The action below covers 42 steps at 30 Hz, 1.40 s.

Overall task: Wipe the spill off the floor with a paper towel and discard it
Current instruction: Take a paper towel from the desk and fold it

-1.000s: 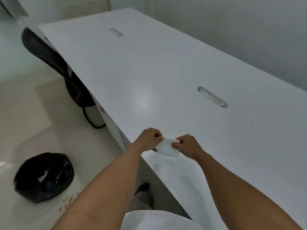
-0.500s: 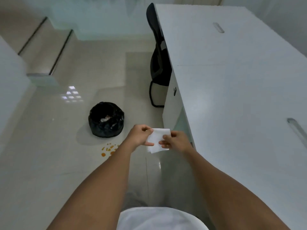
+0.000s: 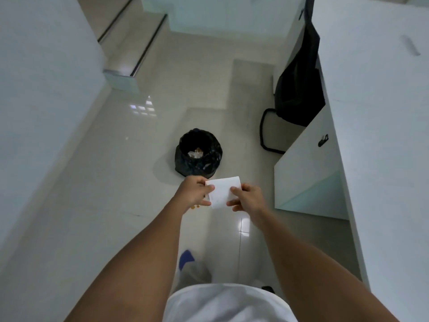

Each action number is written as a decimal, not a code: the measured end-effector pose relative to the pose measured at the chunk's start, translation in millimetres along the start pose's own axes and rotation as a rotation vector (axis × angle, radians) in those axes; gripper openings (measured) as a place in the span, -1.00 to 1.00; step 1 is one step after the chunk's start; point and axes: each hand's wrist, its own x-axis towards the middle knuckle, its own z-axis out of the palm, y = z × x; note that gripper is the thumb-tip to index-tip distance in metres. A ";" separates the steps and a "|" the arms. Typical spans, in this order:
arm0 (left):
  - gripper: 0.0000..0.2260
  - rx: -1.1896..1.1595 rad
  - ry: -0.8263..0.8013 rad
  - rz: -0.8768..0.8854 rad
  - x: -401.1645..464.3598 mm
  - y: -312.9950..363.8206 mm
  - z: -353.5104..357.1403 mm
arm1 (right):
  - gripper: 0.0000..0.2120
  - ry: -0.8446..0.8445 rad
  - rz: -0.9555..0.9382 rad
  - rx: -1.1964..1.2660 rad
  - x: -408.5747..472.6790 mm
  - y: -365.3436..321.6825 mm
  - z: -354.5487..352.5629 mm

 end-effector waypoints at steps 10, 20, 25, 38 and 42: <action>-0.85 0.152 0.086 0.017 49.8 -25.4 -53.8 | -0.86 0.066 0.002 -0.197 53.0 -6.5 66.9; -0.67 0.037 0.053 -0.041 127.7 -80.1 -40.1 | -0.84 0.083 -0.002 -0.291 142.6 40.5 86.9; -0.43 -0.027 0.060 -0.005 200.9 -140.1 -26.1 | -0.82 0.063 -0.053 -0.330 221.9 100.2 106.0; -0.62 0.037 0.076 0.172 477.4 -366.0 32.4 | -0.70 0.108 -0.250 -0.167 492.9 332.6 161.6; -0.60 0.080 0.090 0.147 505.5 -398.3 46.3 | -0.72 0.126 -0.185 -0.195 520.9 362.7 163.3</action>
